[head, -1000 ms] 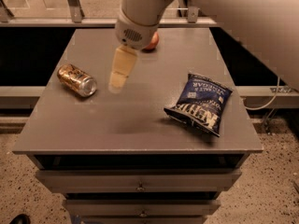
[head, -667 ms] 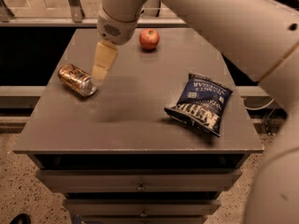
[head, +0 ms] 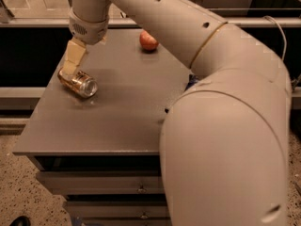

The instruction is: Place orange can upright

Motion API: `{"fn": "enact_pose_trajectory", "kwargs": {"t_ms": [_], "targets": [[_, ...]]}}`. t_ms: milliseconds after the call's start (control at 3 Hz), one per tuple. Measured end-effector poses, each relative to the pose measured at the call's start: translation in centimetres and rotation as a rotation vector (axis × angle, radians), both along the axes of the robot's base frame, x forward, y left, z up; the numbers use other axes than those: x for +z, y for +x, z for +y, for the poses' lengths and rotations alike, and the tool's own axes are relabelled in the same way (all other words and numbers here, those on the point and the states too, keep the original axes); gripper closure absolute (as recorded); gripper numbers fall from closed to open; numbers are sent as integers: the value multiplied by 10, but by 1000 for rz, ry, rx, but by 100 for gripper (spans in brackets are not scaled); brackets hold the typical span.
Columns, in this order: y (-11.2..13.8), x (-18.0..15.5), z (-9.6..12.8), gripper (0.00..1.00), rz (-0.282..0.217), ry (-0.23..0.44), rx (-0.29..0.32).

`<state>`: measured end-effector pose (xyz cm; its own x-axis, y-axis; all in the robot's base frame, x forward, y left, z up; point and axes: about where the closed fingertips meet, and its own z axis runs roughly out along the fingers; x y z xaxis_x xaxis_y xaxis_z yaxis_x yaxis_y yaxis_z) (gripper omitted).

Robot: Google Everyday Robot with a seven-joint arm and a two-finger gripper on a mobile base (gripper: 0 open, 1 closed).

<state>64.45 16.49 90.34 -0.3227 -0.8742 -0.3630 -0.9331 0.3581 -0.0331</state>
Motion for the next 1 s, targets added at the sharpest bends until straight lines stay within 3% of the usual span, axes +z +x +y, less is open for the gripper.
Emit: {"fn": "enact_pose_trajectory", "kwargs": {"t_ms": [667,1000], "targets": [[3,-29,63,0,95,20,-93],[3,-40,79,0,100,6,-150]]}}
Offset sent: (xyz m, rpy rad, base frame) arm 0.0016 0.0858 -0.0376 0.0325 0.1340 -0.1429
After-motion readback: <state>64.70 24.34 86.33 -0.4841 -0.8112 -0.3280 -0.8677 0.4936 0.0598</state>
